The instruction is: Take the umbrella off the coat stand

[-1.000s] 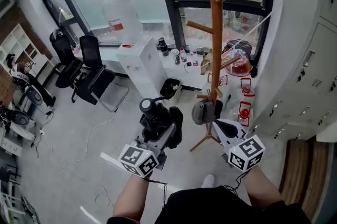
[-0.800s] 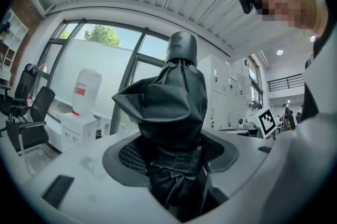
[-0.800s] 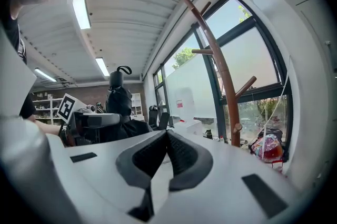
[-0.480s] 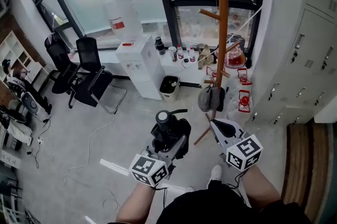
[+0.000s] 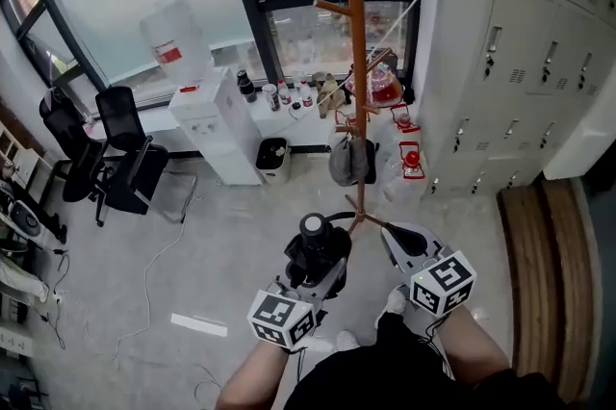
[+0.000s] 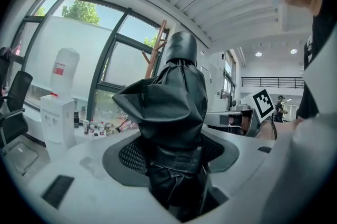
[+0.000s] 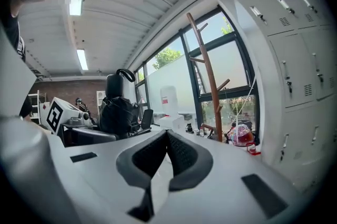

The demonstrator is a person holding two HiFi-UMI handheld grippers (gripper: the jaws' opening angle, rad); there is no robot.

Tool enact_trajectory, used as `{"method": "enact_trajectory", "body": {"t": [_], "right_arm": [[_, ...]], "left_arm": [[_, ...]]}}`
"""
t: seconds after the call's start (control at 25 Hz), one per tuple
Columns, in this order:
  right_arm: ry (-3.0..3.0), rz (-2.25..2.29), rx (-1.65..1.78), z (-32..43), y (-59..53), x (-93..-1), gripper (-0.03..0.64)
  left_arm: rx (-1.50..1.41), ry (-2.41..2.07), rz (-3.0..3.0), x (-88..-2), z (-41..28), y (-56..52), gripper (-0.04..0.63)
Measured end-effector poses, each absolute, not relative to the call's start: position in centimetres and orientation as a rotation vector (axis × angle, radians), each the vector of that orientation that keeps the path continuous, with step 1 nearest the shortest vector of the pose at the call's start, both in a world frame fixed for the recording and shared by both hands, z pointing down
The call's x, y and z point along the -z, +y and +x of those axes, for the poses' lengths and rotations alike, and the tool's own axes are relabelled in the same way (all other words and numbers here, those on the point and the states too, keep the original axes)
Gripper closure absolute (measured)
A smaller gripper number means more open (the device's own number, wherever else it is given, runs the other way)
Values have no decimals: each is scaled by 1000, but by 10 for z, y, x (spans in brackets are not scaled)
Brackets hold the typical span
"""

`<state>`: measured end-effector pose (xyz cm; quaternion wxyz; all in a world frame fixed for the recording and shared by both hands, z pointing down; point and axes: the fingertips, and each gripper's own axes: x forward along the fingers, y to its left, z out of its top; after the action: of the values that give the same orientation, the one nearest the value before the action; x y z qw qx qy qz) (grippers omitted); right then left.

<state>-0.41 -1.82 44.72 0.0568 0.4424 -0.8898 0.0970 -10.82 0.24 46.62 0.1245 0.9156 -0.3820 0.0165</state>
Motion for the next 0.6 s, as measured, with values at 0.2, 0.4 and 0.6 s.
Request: {"method": "enact_trajectory", "body": {"t": [0.2,0.4,0.6], "right_arm": [[-2655,1421,-308,15,-6,-452,563],[-2635,1457,-309,29,-3,-450,563],[-2612,1479,-325,42,-1,-458,563]], "left_arm": [[-58,-1019,2683,-476,-84,14,333],[-52,-965,2688,-478,-67,16,333],[-57,-928,2710,-479,-54,17,333]]}}
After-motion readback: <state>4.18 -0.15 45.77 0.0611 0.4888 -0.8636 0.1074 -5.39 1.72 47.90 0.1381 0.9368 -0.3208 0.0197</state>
